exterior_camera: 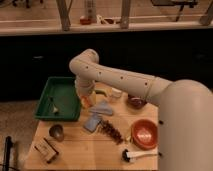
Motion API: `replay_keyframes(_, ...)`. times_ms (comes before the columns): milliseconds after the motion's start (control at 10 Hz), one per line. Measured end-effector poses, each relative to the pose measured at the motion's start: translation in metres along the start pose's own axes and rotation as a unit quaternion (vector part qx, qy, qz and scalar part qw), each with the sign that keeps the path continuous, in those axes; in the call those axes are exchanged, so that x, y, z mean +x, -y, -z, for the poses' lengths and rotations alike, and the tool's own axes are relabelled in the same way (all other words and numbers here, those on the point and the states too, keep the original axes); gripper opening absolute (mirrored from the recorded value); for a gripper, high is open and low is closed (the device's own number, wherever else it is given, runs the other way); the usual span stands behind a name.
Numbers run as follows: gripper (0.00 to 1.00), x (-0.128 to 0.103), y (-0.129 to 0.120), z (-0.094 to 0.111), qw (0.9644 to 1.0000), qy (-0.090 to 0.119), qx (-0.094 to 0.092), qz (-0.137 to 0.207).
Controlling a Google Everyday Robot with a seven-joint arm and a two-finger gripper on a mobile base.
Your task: Place apple in tray
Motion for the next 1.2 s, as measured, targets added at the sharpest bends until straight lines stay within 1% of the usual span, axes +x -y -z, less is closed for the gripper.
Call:
replay_keyframes(100,0.0,-0.002,0.009,0.0,0.9999,0.003,0.002,0.009)
replay_keyframes(300,0.0,-0.003,0.019,-0.001,0.9997,0.008,0.001,0.025)
replay_keyframes(500,0.0,-0.007,0.039,-0.003,0.9987,0.014,0.004,0.049)
replay_keyframes(600,0.0,-0.008,0.044,-0.004,0.9983,0.016,0.002,0.056)
replay_keyframes(800,0.0,-0.01,0.06,-0.01,0.997,0.024,0.001,0.074)
replay_keyframes(1000,0.0,-0.015,0.079,-0.021,0.995,0.033,0.002,0.094)
replay_keyframes(1200,0.0,-0.018,0.091,-0.029,0.9933,0.039,0.003,0.108)
